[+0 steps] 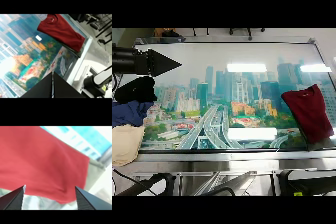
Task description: Fold the shirts.
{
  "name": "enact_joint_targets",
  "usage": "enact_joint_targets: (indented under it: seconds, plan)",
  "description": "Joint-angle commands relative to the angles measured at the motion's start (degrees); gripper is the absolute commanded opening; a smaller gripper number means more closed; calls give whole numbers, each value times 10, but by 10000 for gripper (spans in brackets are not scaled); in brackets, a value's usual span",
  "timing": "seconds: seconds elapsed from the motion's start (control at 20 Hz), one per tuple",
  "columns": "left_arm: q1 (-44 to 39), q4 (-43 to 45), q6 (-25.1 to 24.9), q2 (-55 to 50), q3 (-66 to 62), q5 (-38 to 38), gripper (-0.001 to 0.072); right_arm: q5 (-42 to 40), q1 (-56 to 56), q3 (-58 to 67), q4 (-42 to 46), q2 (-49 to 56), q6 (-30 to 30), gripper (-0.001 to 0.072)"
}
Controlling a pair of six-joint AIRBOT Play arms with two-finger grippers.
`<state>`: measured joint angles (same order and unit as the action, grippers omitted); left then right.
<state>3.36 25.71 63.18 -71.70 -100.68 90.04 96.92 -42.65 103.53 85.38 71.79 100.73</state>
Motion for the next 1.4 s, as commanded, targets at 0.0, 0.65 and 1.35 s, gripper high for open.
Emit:
enact_joint_targets:
  seconds: [0.0,0.65,1.35]
  plan:
    - [0,1,34,0,0,6,19,-5,38,46,-63,-22,13,440]
    - [-182,122,94,357,617,-208,17,-314,523,-682,-200,-403,-16,17]
    - [-203,122,145,468,729,-245,20,-335,542,-744,-237,-428,-37,18]
